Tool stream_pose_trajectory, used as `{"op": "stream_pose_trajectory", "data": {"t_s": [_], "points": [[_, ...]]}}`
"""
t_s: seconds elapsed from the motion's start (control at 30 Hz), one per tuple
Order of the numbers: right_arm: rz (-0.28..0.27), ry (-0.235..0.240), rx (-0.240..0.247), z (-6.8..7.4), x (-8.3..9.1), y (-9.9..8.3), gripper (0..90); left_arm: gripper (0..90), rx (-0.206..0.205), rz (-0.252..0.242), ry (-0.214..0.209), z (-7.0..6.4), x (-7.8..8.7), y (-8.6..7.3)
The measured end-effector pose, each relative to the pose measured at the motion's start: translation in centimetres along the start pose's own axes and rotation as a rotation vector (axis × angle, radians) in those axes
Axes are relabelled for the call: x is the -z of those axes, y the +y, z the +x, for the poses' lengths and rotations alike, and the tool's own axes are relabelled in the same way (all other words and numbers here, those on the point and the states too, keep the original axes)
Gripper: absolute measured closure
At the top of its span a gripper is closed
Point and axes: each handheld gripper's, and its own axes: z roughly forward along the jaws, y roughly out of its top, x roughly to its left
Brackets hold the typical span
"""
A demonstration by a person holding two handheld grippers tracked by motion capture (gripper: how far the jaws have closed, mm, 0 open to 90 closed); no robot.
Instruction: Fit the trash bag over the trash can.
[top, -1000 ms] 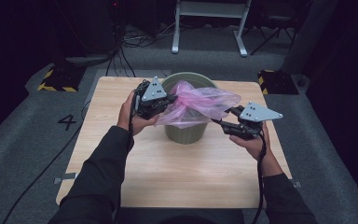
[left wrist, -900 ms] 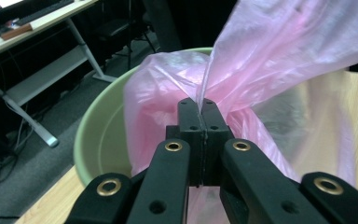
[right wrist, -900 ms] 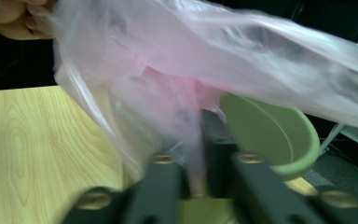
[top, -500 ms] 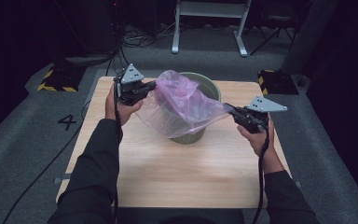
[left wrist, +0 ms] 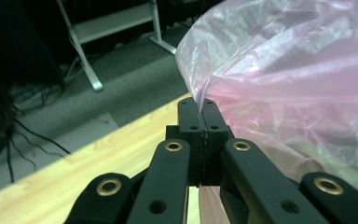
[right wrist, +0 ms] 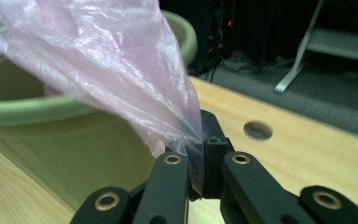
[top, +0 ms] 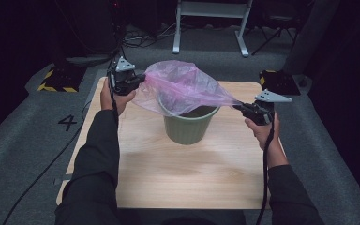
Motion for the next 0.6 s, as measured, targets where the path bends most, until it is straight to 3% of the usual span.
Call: {"op": "stream_pose_trajectory", "data": {"t_s": [0.17,0.37,0.4,0.43,0.53,0.6], "points": [[0.014,0.002,-0.012,-0.5,0.3,-0.6,90.0,89.9,0.009,0.012,-0.009,0.3,-0.2,-0.9],[0.042,0.015,0.027,-0.1,1.3,-1.2,90.0,87.3,0.024,0.023,-0.028,0.4,0.3,-1.2],[0.046,0.019,0.024,0.0,1.4,-1.3,90.0,78.8,0.040,0.005,-0.031,0.3,0.6,-1.1],[0.045,0.035,0.018,0.1,1.6,-1.4,89.9,62.3,0.051,-0.007,-0.052,0.2,1.0,-1.0],[0.031,0.053,0.047,0.5,2.2,-1.2,80.3,26.7,0.016,-0.034,-0.103,-1.1,2.7,-0.6],[0.021,0.057,0.057,0.8,2.6,-1.0,77.7,21.2,-0.028,-0.065,-0.129,-2.3,4.2,-0.4]]}}
